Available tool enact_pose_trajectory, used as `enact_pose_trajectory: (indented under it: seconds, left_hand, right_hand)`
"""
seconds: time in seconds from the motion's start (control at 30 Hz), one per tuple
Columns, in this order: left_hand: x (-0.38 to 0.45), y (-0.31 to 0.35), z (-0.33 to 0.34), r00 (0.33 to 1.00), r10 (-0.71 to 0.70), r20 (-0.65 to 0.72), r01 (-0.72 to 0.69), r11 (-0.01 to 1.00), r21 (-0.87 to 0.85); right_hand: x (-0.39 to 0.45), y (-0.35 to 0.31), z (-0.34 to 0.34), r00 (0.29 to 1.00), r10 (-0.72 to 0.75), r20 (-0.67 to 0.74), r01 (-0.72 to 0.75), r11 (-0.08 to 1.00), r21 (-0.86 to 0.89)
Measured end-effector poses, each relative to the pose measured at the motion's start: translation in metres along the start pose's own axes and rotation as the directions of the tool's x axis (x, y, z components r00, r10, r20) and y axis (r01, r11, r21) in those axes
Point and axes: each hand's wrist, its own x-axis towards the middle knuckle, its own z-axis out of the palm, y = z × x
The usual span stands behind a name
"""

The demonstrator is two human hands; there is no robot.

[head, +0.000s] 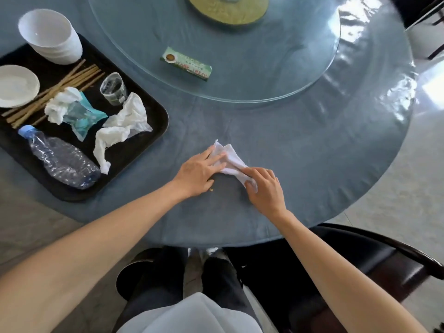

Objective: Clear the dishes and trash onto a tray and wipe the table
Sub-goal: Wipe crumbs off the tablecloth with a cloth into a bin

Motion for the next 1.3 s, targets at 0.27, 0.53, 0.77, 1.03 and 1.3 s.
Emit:
enact_pose_trajectory:
  seconds: [0.27, 0.53, 0.77, 1.03, 1.3]
  left_hand:
    - [-0.096, 0.017, -0.015, 0.929, -0.305, -0.211, 0.287, 0.951, -0.111]
    - [-0.264, 0.057, 0.032, 0.698, -0.566, -0.439, 0.548, 0.816, -0.182]
    - [-0.428, 0.076, 0.125, 0.362, -0.840, -0.404, 0.751, 0.520, -0.407]
    - [-0.516, 0.092, 0.294, -0.040, -0.979, 0.201, 0.380, -0.201, -0.903]
    - [-0.492, 0.050, 0.478, 0.025, -0.808, 0.588, 0.074, -0.585, -0.807]
  right_hand:
    - [-0.025, -0.021, -0.010, 0.981, -0.191, 0.026, 0.192, 0.978, -0.083]
    - [-0.105, -0.122, 0.038, 0.785, -0.605, 0.132, 0.607, 0.794, 0.026]
    - [-0.180, -0.196, 0.137, 0.538, -0.753, 0.379, 0.789, 0.608, 0.087]
    - [-0.232, -0.171, 0.298, 0.530, -0.496, 0.688, 0.639, 0.767, 0.059]
    - [-0.234, -0.070, 0.455, 0.629, -0.028, 0.777, 0.083, 0.996, -0.031]
